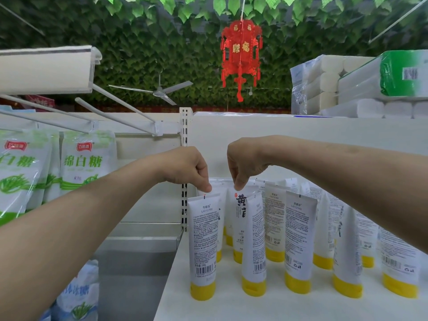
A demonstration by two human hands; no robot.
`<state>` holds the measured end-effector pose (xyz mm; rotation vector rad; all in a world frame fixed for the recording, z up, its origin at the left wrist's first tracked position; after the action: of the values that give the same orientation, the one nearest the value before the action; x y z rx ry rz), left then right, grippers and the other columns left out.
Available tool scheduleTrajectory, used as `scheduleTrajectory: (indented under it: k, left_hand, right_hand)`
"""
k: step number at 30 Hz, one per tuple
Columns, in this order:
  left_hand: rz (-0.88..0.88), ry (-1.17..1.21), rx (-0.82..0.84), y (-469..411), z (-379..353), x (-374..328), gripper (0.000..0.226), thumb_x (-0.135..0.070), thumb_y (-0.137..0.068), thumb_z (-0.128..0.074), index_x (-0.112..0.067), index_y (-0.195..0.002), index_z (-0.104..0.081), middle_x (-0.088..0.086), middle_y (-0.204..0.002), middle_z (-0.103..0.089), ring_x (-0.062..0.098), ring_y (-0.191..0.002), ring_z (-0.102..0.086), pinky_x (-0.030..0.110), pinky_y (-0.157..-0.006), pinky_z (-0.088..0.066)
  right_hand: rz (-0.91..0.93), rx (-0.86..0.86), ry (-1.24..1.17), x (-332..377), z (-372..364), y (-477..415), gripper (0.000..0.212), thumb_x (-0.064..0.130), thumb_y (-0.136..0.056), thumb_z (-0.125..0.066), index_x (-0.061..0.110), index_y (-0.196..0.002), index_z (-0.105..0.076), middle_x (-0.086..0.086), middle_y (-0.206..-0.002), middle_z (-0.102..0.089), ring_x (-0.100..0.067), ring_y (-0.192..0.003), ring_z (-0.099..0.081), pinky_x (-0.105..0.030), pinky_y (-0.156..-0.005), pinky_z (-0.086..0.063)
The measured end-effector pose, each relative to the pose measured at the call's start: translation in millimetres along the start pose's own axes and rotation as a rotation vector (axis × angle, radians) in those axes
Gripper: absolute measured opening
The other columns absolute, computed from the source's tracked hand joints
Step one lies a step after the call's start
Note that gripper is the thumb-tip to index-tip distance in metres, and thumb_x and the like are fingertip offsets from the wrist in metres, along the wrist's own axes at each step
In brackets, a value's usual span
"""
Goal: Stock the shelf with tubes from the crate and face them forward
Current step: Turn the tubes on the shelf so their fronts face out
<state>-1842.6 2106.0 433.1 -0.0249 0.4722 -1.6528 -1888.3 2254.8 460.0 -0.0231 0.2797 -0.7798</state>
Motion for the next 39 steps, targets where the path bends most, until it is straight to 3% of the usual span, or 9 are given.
scheduleTrajectory:
  k: [4, 11, 20, 26, 30, 33, 35, 39]
  left_hand:
    - [-0.005, -0.004, -0.006, -0.2, -0.2, 1.3, 0.014, -0.03, -0.075, -0.083, -0.02, -0.071, -0.073, -0.016, -0.062, -0.064, 0.006, -0.073, -0.06, 0.026, -0.074, -0.05]
    - [-0.018, -0.003, -0.01, 0.3, -0.8, 0.5, 0.012, -0.029, -0.076, -0.082, -0.021, -0.072, -0.073, -0.016, -0.062, -0.064, 0.006, -0.073, -0.06, 0.026, -0.075, -0.05]
    - [-0.016, -0.001, -0.003, -2.7, -1.5, 3.7, 0.012, -0.029, -0.076, -0.082, -0.022, -0.073, -0.073, -0.018, -0.06, -0.064, 0.004, -0.072, -0.061, 0.026, -0.076, -0.051]
    - [-0.015, 0.002, 0.007, -1.2, -1.1, 3.2, 0.012, -0.029, -0.076, -0.082, -0.021, -0.075, -0.073, -0.022, -0.052, -0.059, 0.002, -0.067, -0.057, 0.023, -0.07, -0.045]
    - [-0.017, 0.033, 0.007, 5.0, 4.5, -4.5, 0.019, -0.036, -0.075, -0.081, -0.022, -0.086, -0.074, -0.02, -0.046, -0.05, 0.006, -0.061, -0.05, 0.028, -0.072, -0.046]
    - [-0.039, 0.101, 0.016, 16.1, 15.9, -16.7, 0.023, -0.049, -0.077, -0.075, -0.03, -0.09, -0.071, -0.018, -0.064, -0.059, 0.008, -0.075, -0.055, 0.028, -0.071, -0.043]
    - [-0.058, 0.144, 0.091, 26.1, 21.8, -25.1, 0.025, -0.055, -0.079, -0.068, -0.034, -0.093, -0.071, -0.013, -0.071, -0.062, 0.01, -0.079, -0.054, 0.027, -0.068, -0.041]
    - [-0.106, 0.148, 0.242, 44.5, 25.0, -35.8, 0.031, -0.057, -0.083, -0.058, -0.035, -0.1, -0.072, -0.007, -0.082, -0.062, 0.01, -0.082, -0.053, 0.026, -0.07, -0.042]
  right_hand:
    - [-0.01, -0.019, -0.01, 0.3, 1.2, 0.6, 0.025, 0.029, -0.08, -0.08, 0.013, -0.1, -0.077, 0.01, -0.073, -0.062, -0.014, -0.084, -0.059, -0.017, -0.054, -0.041]
    - [-0.014, -0.013, 0.0, 1.0, 0.4, 1.0, 0.027, 0.029, -0.079, -0.08, 0.013, -0.101, -0.077, 0.004, -0.086, -0.068, -0.018, -0.093, -0.064, -0.024, -0.067, -0.049]
    - [-0.014, -0.013, 0.0, 3.0, 1.3, -2.1, 0.029, 0.028, -0.079, -0.08, 0.012, -0.102, -0.076, 0.008, -0.075, -0.062, -0.015, -0.081, -0.059, -0.018, -0.051, -0.041]
    - [-0.038, 0.015, -0.027, 2.5, 1.5, 2.6, 0.035, 0.031, -0.08, -0.079, 0.01, -0.106, -0.075, 0.002, -0.096, -0.07, -0.018, -0.095, -0.062, -0.027, -0.076, -0.047]
    - [-0.069, -0.012, -0.049, 0.9, 9.6, 11.3, 0.042, 0.042, -0.078, -0.078, 0.01, -0.106, -0.075, -0.001, -0.105, -0.071, -0.022, -0.101, -0.064, -0.031, -0.08, -0.053]
    - [-0.081, -0.044, -0.081, -1.7, 22.7, 25.4, 0.034, 0.051, -0.078, -0.075, 0.019, -0.088, -0.079, 0.003, -0.098, -0.07, -0.022, -0.102, -0.063, -0.029, -0.071, -0.049]
    - [-0.08, -0.043, -0.128, -1.8, 30.3, 38.0, 0.034, 0.054, -0.077, -0.074, 0.02, -0.079, -0.078, 0.008, -0.093, -0.068, -0.02, -0.104, -0.06, -0.03, -0.075, -0.045]
    - [-0.078, -0.016, -0.177, 0.2, 37.8, 62.9, 0.04, 0.059, -0.076, -0.072, 0.02, -0.078, -0.078, 0.009, -0.095, -0.066, -0.013, -0.095, -0.055, -0.029, -0.077, -0.044]
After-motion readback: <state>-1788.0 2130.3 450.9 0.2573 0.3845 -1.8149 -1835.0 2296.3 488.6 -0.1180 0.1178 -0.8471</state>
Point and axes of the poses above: each hand's wrist, its own y-axis away from the middle knuckle, its own z-axis out of the back of the hand, x = y × z, the point moved 2 cm from there along -y, towards the middle knuckle
